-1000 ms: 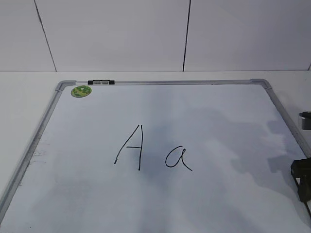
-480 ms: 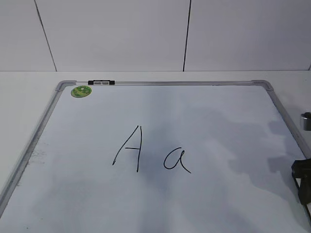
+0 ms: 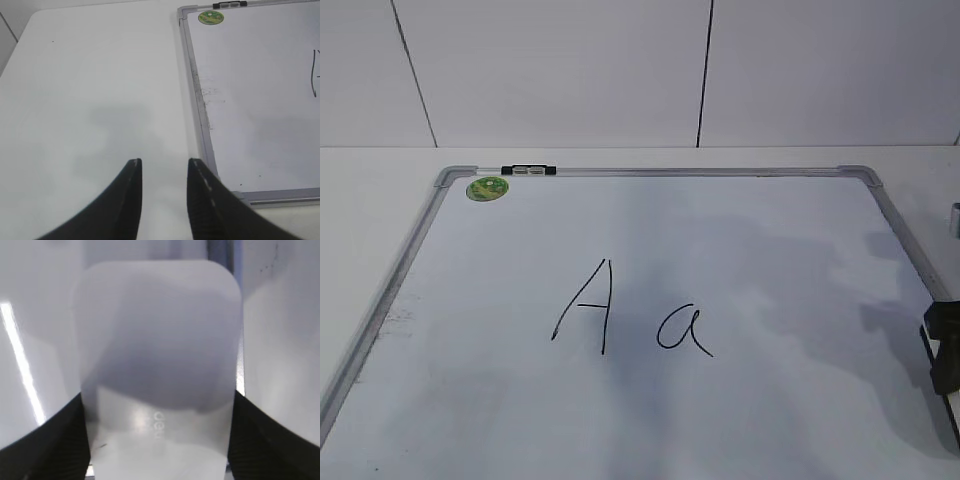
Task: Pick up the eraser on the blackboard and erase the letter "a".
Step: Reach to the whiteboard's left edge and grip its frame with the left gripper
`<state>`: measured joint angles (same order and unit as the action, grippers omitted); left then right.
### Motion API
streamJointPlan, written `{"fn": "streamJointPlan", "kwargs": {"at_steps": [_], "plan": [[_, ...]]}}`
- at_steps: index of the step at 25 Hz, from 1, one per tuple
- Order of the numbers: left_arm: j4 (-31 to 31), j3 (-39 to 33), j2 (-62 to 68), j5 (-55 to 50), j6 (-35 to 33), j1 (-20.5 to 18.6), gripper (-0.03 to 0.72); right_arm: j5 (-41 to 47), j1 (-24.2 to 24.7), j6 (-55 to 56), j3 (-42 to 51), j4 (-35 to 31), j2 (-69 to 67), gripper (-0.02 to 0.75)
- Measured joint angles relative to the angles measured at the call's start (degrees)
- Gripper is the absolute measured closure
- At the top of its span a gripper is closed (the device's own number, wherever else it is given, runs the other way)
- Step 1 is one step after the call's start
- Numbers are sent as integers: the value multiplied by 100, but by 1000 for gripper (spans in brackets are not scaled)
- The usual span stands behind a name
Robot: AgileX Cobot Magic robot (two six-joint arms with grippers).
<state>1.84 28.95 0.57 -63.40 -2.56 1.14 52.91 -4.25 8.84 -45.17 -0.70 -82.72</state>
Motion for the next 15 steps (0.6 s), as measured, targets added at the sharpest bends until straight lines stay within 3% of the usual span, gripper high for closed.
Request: {"fn": "streamJointPlan", "kwargs": {"at_steps": [7,15], "plan": [[0,0,0,0,0,0,449,57,-1009,0,0,157,53,172],[0,0,0,0,0,0,449,269,-1466,12,-434,214,53,172]]}}
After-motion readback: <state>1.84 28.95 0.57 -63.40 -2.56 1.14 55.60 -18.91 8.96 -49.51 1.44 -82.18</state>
